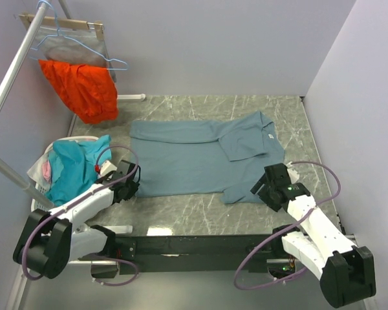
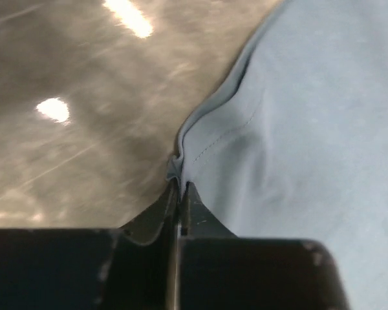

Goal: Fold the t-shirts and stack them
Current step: Grap the side of the flattened tshirt closest away from the robot with both arms

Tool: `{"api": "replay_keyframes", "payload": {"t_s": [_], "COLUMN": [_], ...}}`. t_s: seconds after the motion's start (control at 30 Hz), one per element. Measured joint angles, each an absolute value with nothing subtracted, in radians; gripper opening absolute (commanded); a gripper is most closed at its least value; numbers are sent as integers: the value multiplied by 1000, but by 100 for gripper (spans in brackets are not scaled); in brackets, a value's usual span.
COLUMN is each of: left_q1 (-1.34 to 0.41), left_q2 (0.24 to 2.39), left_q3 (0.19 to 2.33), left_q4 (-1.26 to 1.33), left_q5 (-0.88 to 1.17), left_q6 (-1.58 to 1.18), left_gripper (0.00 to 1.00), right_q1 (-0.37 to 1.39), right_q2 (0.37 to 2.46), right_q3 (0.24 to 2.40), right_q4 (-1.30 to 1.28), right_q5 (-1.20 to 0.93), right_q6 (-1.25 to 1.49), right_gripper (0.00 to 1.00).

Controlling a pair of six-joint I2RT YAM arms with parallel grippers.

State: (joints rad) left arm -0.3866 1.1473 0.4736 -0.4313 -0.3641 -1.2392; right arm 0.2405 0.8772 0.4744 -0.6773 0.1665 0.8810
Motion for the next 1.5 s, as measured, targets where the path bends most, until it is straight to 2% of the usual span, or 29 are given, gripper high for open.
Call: {"api": "replay_keyframes", "payload": {"t_s": [0.17, 0.27, 0.3, 0.37, 0.4, 0.43, 0.5, 0.7, 0.87, 1.13, 1.3, 1.33, 1.37, 1.4, 1.47, 1.5], "left_q1": [-387, -387, -387, -387, -387, -387, -387, -387, -387, -387, -387, -387, -387, -387, -387, -387], "left_q2": [1178, 1179, 1177, 1173, 1168, 1164, 1152, 1132, 1140, 1216, 1243, 1248, 1251, 1254, 1257, 1258], "left_q3": [472, 469, 469, 469, 469, 469, 469, 469, 476, 516, 530, 533, 534, 536, 537, 537], "left_q4": [-342, -325, -325, -327, -332, -341, -361, -407, -407, -365, -344, -342, -339, -337, -332, -330], "left_q5": [-344, -336, -335, -330, -324, -319, -311, -308, -306, -297, -291, -290, -289, -288, -288, -288], "left_q6": [-1213, -1192, -1188, -1178, -1169, -1163, -1154, -1127, -1110, -1081, -1066, -1065, -1063, -1061, -1059, -1058], "left_gripper": [1, 1, 1, 1, 1, 1, 1, 1, 1, 1, 1, 1, 1, 1, 1, 1], "right_q1": [249, 249, 250, 251, 251, 251, 252, 258, 259, 260, 260, 260, 260, 260, 260, 260], "right_q2": [818, 823, 838, 881, 909, 928, 960, 968, 987, 1306, 1633, 1694, 1737, 1757, 1736, 1698], "right_q3": [446, 424, 417, 408, 406, 410, 412, 444, 592, 871, 1132, 1188, 1227, 1244, 1228, 1203], "right_q4": [-696, -688, -681, -663, -653, -645, -609, -612, -635, -572, -576, -577, -572, -567, -563, -566], "right_q5": [168, 165, 163, 162, 162, 165, 162, 175, 214, 231, 237, 241, 247, 253, 278, 299], "right_q6": [915, 927, 928, 928, 928, 926, 925, 913, 862, 757, 702, 690, 681, 672, 661, 651], "right_gripper": [77, 67, 56, 43, 22, 11, 0, 0, 0, 0, 22, 34, 51, 74, 84, 85]}}
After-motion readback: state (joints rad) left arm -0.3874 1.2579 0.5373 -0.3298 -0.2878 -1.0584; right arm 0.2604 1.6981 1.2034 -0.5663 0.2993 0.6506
